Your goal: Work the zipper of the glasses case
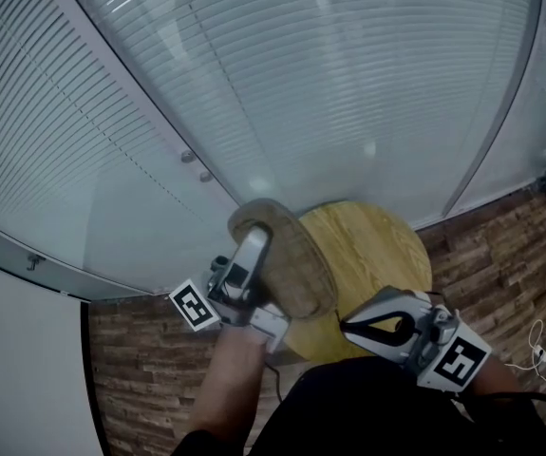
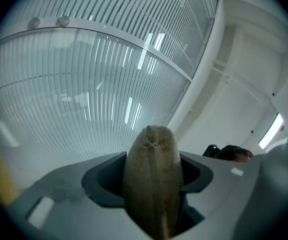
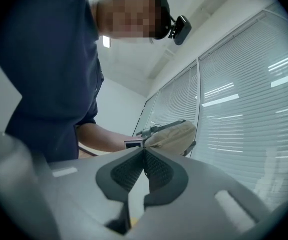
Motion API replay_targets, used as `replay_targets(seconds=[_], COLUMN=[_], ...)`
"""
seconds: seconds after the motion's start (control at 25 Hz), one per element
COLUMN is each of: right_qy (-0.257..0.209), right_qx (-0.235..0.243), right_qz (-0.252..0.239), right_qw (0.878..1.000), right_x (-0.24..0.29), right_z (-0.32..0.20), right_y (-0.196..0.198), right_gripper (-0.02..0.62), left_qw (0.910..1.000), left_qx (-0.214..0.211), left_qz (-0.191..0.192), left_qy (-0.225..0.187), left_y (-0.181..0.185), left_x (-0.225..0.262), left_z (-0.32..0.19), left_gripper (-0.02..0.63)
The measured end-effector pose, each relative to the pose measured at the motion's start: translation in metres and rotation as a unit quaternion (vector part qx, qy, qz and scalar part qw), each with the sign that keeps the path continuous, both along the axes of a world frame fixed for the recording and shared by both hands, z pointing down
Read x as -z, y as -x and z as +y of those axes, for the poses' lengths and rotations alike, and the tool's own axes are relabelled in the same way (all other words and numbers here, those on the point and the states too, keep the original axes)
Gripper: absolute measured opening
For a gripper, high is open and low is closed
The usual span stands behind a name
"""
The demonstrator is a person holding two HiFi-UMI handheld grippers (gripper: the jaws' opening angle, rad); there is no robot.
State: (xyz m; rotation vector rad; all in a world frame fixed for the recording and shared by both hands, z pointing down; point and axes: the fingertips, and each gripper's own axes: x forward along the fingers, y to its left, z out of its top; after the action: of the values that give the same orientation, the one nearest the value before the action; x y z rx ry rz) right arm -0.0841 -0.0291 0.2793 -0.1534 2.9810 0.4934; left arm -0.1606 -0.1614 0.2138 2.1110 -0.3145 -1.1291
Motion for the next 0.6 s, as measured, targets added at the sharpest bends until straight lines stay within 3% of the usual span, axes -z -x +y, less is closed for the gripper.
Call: replay_targets(seconds=[0.12,0.36,0.6], right_qy=[-0.012,-0.112,-0.103], right_qx=[-0.009,-0.027,-0.011], right_qz=[0.030,0.131,0.143], right_qw=[0.999,0.985,0.984], right_x=[-0.015,-0.039,-0.049], right_z=[0.003,-0.001,-0.001], right_y=[0.004,0.029,0.034], right_gripper=[0.011,0.012,0.012], left_qw=[0.9999,0.9980,0.9965], left_qx=[0.011,0.034,0.047], left_qz=[-0.008,-0.044,-0.053], left_qy=[0.006,0.030,0.044], left_y=[-0.010,-0.032,-0.032], left_x=[0.002,-0.003,-0.017], left_z=[-0.004,-0.016,-0.019], left_gripper=[0.295,0.295,0.295])
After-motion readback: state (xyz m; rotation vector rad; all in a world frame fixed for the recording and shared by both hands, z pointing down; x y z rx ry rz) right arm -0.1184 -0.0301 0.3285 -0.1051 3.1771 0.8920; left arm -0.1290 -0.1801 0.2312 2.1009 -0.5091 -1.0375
